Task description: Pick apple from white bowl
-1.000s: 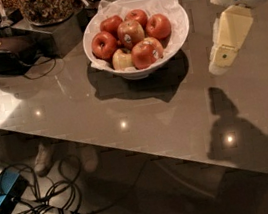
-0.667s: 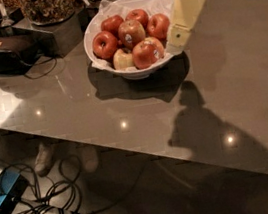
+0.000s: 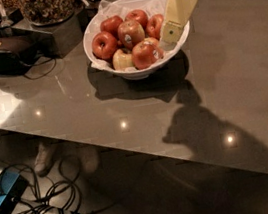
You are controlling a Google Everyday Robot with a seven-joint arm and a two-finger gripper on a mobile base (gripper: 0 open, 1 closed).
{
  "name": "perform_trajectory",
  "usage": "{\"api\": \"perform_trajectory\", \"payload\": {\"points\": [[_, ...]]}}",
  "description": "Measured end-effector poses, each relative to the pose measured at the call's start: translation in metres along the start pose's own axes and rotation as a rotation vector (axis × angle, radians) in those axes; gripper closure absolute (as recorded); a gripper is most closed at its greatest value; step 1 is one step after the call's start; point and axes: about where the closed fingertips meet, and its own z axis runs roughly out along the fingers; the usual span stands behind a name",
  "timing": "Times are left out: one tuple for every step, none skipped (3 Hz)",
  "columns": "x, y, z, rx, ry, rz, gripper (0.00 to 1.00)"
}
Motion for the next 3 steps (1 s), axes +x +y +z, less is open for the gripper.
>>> {"api": "perform_trajectory", "payload": {"points": [[-0.020, -0.013, 0.004, -0.011, -0.048, 0.076, 0.00], [-0.044, -0.029, 0.005, -0.014, -0.082, 0.139, 0.00], [-0.062, -0.039, 0.007, -0.019, -0.099, 0.181, 0.02]]}}
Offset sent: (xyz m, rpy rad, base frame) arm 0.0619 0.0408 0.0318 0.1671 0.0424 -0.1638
